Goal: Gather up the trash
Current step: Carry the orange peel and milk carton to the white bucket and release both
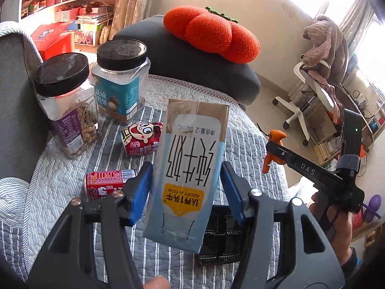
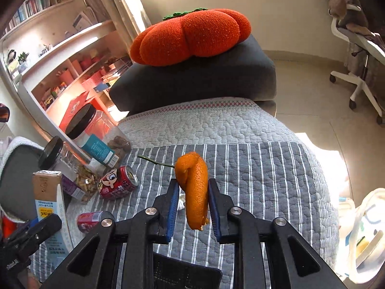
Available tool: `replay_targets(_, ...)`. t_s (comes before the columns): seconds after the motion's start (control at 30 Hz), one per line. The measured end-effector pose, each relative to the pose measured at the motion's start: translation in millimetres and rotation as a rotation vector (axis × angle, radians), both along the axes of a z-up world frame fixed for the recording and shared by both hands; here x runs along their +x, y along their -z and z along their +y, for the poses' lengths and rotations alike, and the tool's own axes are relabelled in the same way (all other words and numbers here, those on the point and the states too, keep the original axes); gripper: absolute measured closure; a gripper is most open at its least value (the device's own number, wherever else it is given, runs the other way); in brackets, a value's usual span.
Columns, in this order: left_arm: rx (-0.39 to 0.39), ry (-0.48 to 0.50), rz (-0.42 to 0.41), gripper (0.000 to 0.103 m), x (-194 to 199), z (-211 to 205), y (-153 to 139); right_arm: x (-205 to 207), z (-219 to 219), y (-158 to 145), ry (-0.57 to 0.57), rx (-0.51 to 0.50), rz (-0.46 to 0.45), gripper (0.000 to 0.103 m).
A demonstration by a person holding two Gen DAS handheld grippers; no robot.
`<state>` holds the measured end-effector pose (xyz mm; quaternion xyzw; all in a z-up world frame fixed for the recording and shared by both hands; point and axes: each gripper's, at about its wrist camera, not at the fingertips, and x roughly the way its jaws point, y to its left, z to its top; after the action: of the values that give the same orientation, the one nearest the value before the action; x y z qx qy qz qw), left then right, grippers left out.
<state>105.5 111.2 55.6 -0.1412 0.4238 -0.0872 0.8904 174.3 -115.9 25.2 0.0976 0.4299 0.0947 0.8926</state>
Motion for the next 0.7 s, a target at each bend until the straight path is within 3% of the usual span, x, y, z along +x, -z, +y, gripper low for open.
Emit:
replay_targets(0.43, -0.004, 0.021, -0.069, 0.044, -16.6, -30.0, -8.4, -79.0, -47.3, -31.4, 0.124, -0.025, -0.136, 0.078)
replay_targets(0.7, 0.049, 0.042, -0.094, 0.044, -22.7, -53.3, -5.1, -109.2, -86.0, -48.6, 0.227, -0.079, -0.220, 0.078)
